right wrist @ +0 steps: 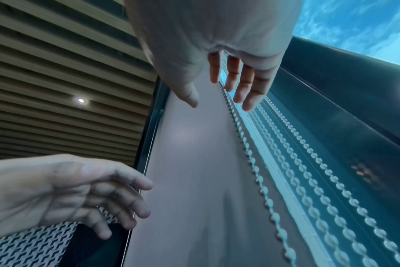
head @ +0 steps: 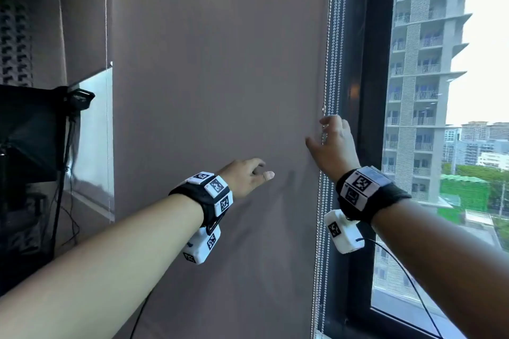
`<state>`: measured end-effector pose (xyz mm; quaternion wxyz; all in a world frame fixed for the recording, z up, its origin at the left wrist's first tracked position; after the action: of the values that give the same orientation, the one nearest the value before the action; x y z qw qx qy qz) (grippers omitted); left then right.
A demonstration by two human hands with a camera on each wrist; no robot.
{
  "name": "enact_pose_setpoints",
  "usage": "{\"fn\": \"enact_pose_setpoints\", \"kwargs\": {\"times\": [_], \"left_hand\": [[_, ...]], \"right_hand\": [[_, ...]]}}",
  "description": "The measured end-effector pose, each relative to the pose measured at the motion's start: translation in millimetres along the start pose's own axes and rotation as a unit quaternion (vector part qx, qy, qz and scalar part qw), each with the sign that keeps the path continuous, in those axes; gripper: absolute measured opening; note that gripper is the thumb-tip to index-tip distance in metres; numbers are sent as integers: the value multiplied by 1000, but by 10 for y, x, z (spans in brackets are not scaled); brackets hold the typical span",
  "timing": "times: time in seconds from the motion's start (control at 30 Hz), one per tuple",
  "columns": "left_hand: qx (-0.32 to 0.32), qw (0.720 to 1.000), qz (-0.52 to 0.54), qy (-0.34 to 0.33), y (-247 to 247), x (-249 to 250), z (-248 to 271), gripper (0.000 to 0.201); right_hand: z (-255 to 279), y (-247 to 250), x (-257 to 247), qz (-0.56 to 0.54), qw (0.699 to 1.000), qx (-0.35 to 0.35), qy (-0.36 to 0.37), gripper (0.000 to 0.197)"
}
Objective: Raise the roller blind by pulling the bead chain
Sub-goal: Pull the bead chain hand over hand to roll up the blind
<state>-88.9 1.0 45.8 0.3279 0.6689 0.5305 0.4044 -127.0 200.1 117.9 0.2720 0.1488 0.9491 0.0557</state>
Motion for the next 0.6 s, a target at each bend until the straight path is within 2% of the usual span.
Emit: {"fn": "enact_pose_setpoints", "kwargs": {"times": [0.13, 0.27, 0.43, 0.6], "left_hand": [[-19, 1000, 5, -13, -112, 55, -13, 59], [-23, 999, 15, -23, -177, 94, -41, 58], [-11, 998, 35, -46, -211, 221, -87, 53], [42, 991, 114, -56, -171, 341, -161, 41]], "right_hand": [[5, 81, 59, -15, 998, 58, -10, 41], [10, 140, 54, -30, 996, 87, 1, 29], [39, 90, 91, -84, 993, 79, -22, 17], [129, -25, 193, -163, 982, 54, -75, 22]]}}
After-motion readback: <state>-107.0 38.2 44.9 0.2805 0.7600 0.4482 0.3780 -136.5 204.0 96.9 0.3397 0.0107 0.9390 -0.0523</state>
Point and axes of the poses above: each hand's wrist, its own z-axis away from the middle knuckle, its own y-axis out of the back of the hand, x = y × z, the point moved 10 cm from there along -z, towards the middle knuckle, and after that the axes turned 12 degrees about -z, right-handed, at the moved point
